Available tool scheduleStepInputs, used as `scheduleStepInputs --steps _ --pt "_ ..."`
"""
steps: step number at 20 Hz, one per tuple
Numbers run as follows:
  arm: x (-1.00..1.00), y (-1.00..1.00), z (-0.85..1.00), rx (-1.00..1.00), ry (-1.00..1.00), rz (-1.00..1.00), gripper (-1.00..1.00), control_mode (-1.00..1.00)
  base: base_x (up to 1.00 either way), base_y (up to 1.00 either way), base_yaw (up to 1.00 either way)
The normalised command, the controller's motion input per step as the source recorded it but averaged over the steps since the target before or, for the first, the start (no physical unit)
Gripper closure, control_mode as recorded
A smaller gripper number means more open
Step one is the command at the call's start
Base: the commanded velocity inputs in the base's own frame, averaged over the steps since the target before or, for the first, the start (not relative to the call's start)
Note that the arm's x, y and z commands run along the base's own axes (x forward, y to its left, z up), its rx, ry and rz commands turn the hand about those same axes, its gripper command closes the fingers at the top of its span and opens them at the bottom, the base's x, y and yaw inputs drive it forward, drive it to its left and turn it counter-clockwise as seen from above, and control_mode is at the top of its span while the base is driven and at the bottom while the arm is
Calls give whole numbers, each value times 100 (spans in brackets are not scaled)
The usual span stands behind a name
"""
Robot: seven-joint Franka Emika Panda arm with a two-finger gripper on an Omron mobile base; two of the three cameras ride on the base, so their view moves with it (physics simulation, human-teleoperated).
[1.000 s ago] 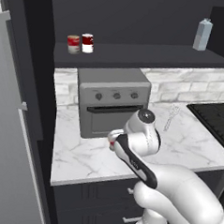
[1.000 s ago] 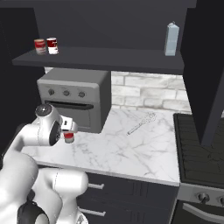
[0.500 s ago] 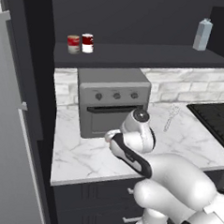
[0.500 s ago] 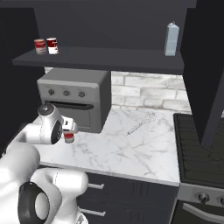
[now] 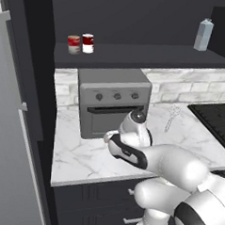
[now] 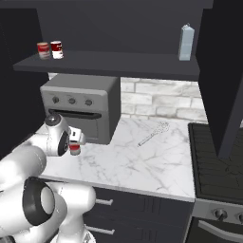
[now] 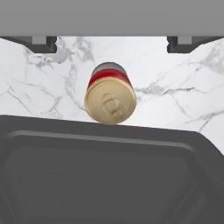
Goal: Pick the cans from the counter and place them in their designated side in the cabinet.
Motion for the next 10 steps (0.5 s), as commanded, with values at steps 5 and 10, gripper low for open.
scheduleStepInputs --steps 5,10 --pt "16 0 -13 0 0 0 -100 -100 0 0 0" --pt "12 2 -16 0 0 0 -100 -100 0 0 0"
